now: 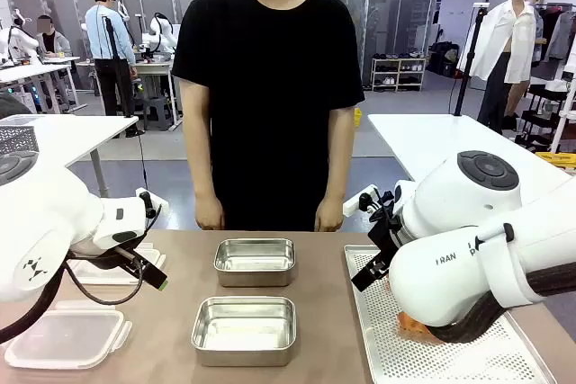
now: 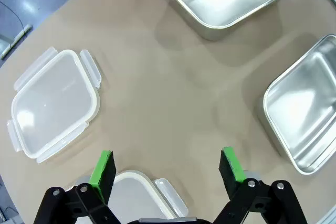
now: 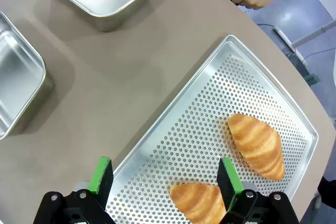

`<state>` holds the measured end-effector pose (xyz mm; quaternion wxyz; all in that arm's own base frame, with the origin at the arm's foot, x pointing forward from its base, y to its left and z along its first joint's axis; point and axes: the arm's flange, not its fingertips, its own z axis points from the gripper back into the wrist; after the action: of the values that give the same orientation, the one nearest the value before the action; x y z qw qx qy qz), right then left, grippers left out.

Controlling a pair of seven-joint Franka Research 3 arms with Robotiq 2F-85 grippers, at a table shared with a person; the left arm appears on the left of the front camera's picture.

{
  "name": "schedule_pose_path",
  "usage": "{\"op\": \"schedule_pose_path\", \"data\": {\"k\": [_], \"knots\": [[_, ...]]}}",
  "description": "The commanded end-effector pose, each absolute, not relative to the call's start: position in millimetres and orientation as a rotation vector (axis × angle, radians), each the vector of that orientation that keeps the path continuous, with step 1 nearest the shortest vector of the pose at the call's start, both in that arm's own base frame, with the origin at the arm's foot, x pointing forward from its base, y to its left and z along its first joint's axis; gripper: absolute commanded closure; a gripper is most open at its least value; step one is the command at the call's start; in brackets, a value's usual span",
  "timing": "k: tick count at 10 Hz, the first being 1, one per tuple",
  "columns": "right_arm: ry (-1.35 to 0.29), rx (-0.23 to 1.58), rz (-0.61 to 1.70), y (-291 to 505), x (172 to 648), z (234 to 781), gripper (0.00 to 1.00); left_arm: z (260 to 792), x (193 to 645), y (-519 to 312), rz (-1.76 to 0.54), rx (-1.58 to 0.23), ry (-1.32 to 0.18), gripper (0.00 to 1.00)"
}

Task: Place the bread into the airtight container.
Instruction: Pick up a Butter Roll and place it into an empty Airtight Container.

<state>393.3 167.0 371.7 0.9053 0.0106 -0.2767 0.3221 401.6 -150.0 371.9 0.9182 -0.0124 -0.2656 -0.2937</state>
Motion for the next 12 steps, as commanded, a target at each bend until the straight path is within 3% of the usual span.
{"op": "schedule_pose_path", "data": {"k": [1, 12], "knots": [[-0.572, 0.022, 0.665, 167.0, 393.3, 371.7, 0.0, 371.9, 401.4, -150.5, -0.605, -0.026, -0.546, 0.0], [-0.572, 0.021, 0.668, 167.1, 393.2, 371.7, 0.0, 371.9, 401.3, -150.8, -0.606, -0.025, -0.546, 0.0]]}}
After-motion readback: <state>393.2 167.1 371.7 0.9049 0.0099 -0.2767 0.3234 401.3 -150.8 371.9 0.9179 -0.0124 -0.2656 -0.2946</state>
